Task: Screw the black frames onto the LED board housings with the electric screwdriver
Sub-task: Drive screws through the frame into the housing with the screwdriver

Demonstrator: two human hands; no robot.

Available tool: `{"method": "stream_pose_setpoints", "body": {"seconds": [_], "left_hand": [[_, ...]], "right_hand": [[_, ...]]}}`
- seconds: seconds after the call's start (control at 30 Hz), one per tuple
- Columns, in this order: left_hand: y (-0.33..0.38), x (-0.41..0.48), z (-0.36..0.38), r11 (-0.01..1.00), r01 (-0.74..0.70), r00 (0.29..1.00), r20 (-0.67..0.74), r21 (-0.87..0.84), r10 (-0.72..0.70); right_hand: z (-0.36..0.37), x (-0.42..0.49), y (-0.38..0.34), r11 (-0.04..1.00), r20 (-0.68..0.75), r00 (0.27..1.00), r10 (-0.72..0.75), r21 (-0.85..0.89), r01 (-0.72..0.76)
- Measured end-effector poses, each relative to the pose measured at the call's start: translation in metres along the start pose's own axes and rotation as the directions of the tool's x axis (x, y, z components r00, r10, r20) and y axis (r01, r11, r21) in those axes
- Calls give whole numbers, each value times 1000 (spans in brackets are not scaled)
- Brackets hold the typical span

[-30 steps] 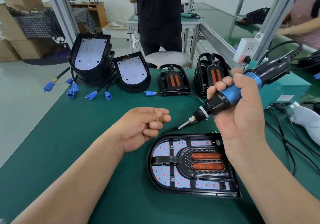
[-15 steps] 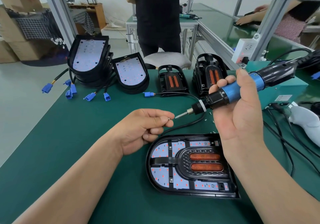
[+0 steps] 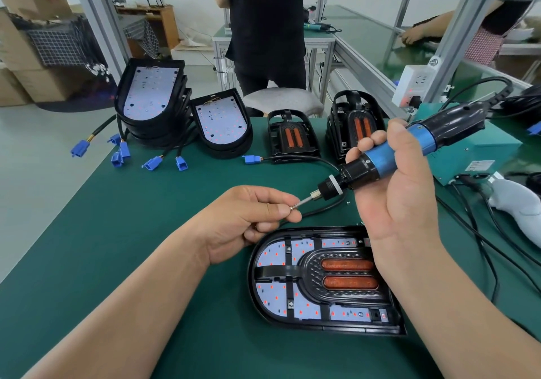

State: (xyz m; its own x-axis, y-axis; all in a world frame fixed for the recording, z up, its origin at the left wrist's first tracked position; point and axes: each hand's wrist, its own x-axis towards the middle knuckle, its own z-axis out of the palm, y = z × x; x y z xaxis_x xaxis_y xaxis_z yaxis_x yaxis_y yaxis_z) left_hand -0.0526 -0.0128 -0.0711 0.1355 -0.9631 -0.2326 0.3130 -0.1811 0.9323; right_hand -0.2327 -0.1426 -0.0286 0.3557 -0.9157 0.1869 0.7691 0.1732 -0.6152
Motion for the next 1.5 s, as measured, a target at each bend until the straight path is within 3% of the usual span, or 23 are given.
{"method": "stream_pose_setpoints", "body": {"seconds": [0.67, 0.83, 0.93, 1.17, 1.5], "left_hand": [[0, 0, 0, 998, -68, 997, -41, 17, 68], [-2, 0, 0, 986, -102, 992, -61, 128, 111], [-4, 0, -1, 976, -110, 990, -67, 187, 125], [-5, 1, -3, 976, -155, 987, -15, 151, 159], [-4, 2, -3, 982, -146, 989, 3, 123, 146]], "right_hand": [[3, -2, 2, 998, -51, 999, -14, -63, 11], [3, -1, 4, 995, -115, 993, -1, -103, -11], [4, -1, 4, 991, -101, 995, 11, -128, -24], [5, -2, 0, 994, -21, 1000, 14, -108, -16], [-5, 11, 1, 994, -218, 971, 99, 62, -87]]}}
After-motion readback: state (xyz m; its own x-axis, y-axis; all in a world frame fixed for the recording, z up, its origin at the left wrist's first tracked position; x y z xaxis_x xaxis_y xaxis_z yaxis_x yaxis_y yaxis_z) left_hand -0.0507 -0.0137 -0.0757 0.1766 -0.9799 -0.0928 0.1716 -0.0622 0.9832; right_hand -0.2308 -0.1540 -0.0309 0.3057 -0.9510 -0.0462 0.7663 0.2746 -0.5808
